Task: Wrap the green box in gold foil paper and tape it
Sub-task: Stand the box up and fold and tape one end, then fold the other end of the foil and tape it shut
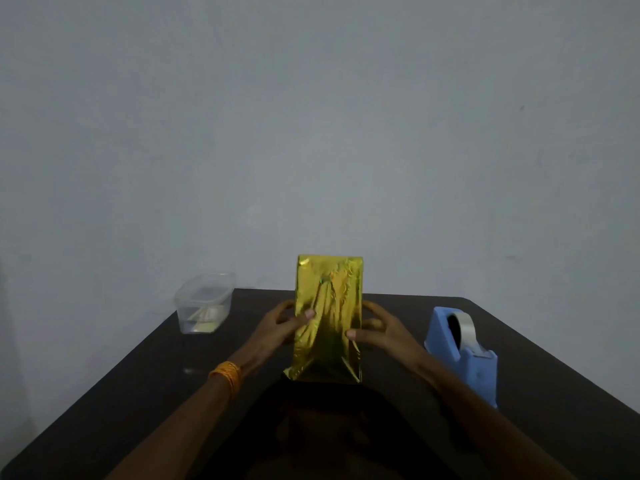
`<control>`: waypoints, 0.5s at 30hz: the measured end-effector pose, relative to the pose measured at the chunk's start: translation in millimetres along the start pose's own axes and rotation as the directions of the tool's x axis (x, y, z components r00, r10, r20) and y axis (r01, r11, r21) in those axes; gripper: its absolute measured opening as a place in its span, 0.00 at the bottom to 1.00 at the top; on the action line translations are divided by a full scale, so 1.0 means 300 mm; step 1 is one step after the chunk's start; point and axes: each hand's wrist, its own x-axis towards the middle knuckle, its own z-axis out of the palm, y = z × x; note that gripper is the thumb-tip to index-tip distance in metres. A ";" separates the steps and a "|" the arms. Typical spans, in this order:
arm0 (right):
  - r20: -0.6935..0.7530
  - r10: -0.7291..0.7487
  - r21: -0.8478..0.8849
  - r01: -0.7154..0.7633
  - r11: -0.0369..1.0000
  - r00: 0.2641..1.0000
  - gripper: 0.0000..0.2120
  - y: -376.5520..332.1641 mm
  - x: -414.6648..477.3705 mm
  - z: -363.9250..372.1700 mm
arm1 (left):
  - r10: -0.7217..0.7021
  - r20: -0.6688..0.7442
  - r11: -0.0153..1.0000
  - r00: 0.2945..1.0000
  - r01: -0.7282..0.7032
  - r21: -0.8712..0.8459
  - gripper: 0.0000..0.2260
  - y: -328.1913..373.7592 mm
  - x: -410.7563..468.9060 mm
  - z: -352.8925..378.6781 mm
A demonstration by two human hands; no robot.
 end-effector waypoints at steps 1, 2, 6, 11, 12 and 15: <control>-0.036 -0.002 -0.005 0.002 1.000 0.999 0.25 -0.029 0.001 0.008 | 0.001 -0.046 1.000 0.999 -0.001 0.000 0.38 0.025 -0.001 0.005; -0.064 -0.008 -0.004 0.008 1.000 0.998 0.20 -0.066 -0.003 0.017 | -0.004 -0.083 1.000 0.997 0.006 0.025 0.35 0.053 -0.001 0.009; -0.109 0.077 0.012 -0.076 0.997 0.991 0.27 -0.162 0.011 0.011 | -0.140 -0.048 0.988 0.989 0.143 0.066 0.27 0.140 0.014 -0.014; -0.067 0.296 0.077 -0.291 0.954 0.953 0.32 -0.083 0.029 0.026 | -0.299 0.009 0.946 0.954 0.295 0.134 0.34 0.104 0.023 -0.006; -0.092 0.327 0.104 -0.318 0.942 0.940 0.33 -0.048 0.031 0.035 | -0.326 0.005 0.935 0.945 0.322 0.145 0.35 0.079 0.021 -0.002; -0.123 0.387 0.122 -0.373 0.920 0.914 0.26 0.014 0.009 0.065 | -0.377 -0.015 0.907 0.926 0.372 0.198 0.35 0.012 0.012 0.003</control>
